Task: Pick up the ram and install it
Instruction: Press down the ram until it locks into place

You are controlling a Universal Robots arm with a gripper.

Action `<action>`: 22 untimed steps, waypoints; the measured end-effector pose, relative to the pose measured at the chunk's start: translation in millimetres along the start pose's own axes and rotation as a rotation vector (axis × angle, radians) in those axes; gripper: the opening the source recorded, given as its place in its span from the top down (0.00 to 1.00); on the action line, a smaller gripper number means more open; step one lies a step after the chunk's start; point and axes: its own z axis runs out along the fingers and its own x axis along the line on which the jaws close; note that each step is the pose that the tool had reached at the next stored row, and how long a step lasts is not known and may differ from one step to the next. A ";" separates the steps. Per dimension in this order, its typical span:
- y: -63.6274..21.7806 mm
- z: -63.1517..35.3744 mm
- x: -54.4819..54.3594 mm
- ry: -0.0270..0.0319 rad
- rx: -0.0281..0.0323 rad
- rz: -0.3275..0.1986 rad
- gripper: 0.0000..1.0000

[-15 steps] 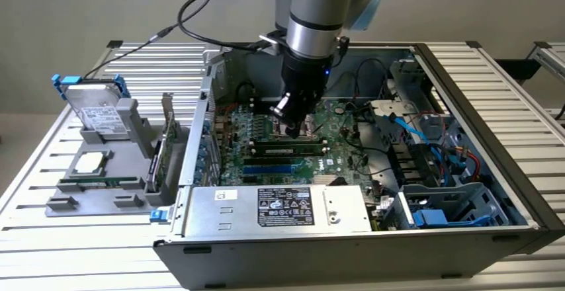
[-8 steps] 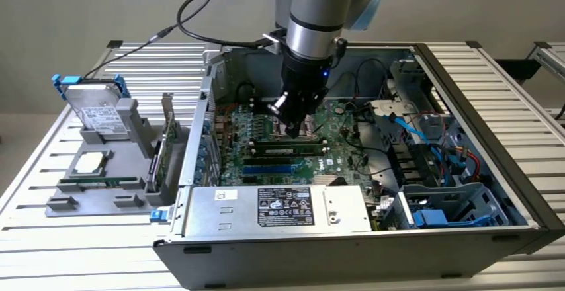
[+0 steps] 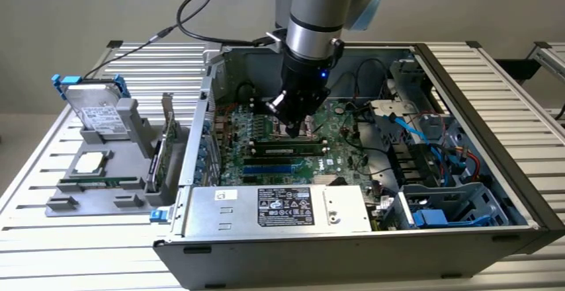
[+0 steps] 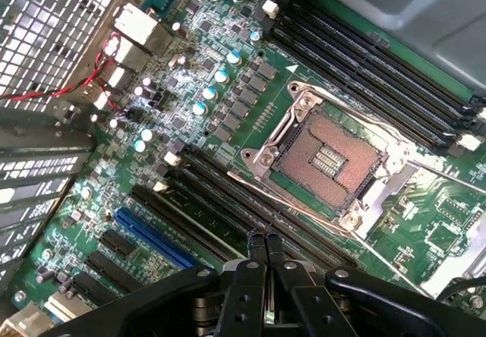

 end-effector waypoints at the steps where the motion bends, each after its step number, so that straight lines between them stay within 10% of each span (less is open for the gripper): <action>1: 0.0 0.0 0.0 0.0002 -0.0002 0.011 0.90; 22: 0.0 -0.1 0.0 0.0072 0.0023 0.254 0.90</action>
